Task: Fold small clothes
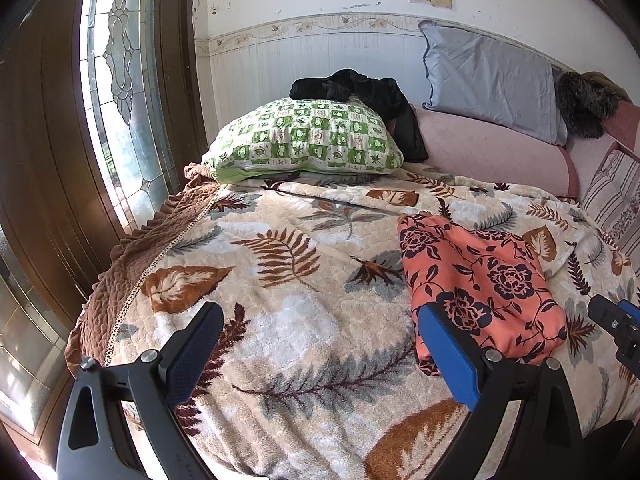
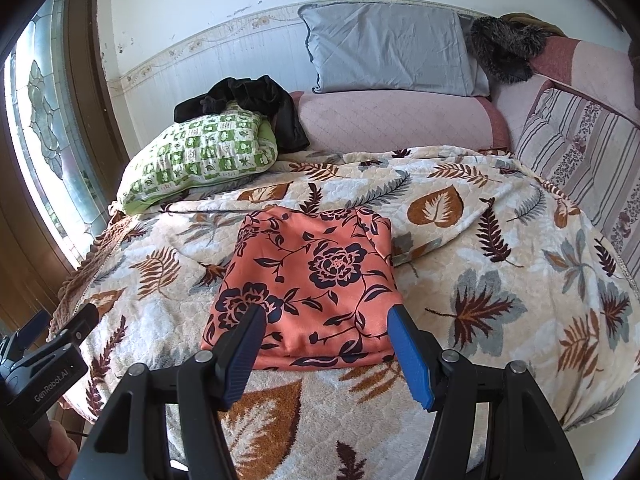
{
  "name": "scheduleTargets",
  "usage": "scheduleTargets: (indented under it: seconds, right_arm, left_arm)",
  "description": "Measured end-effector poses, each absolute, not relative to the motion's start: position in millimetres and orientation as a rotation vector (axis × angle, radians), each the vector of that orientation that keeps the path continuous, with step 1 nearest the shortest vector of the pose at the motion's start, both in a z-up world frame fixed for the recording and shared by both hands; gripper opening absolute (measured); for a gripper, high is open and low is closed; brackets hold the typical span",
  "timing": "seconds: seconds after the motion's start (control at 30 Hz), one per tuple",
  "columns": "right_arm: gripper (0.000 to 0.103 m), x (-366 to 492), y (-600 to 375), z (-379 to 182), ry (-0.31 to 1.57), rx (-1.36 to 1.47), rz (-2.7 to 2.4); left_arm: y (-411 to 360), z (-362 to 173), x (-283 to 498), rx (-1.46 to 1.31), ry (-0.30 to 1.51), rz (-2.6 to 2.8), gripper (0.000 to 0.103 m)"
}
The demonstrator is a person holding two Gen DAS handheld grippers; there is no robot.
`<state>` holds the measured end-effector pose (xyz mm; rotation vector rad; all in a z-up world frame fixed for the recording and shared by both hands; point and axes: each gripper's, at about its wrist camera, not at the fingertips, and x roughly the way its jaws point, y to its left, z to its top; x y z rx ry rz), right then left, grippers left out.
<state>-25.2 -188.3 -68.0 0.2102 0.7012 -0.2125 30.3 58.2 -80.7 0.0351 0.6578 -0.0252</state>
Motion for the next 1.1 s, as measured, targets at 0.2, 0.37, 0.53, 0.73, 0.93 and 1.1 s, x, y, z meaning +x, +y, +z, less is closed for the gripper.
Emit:
scheduleTargets:
  seconds: [0.2,0.37,0.53,0.73,0.93,1.1]
  right_arm:
    - [0.067,-26.3,-185.9,-65.0,0.696,0.203,-0.217]
    - [0.067,-26.9,-184.7,-62.9,0.694,0.202,-0.217]
    - [0.067,-28.5,-179.2,-58.1,0.689,0.192,-0.213]
    - [0.067,-27.9,-177.4,-57.9,0.687,0.19,-0.21]
    - [0.067,-21.3,-188.3,-62.6,0.692,0.209,-0.208]
    - [0.067,-12.7,-197.1,-68.6,0.704,0.226,-0.206]
  left_arm:
    - [62.5,-78.6,29.7,0.021,0.656,-0.021,0.098]
    - [65.7,-75.8,27.5,0.025,0.649,-0.014,0.098]
    - [69.9,-73.9,26.5,0.021,0.651,-0.005,0.098]
    - [67.7,-75.4,28.8,0.024,0.669,-0.011,0.098]
    - [60.6,-73.7,31.4,0.036,0.658,-0.018,0.098]
    - [56.4,-71.8,37.7,0.042,0.655,-0.013,0.098]
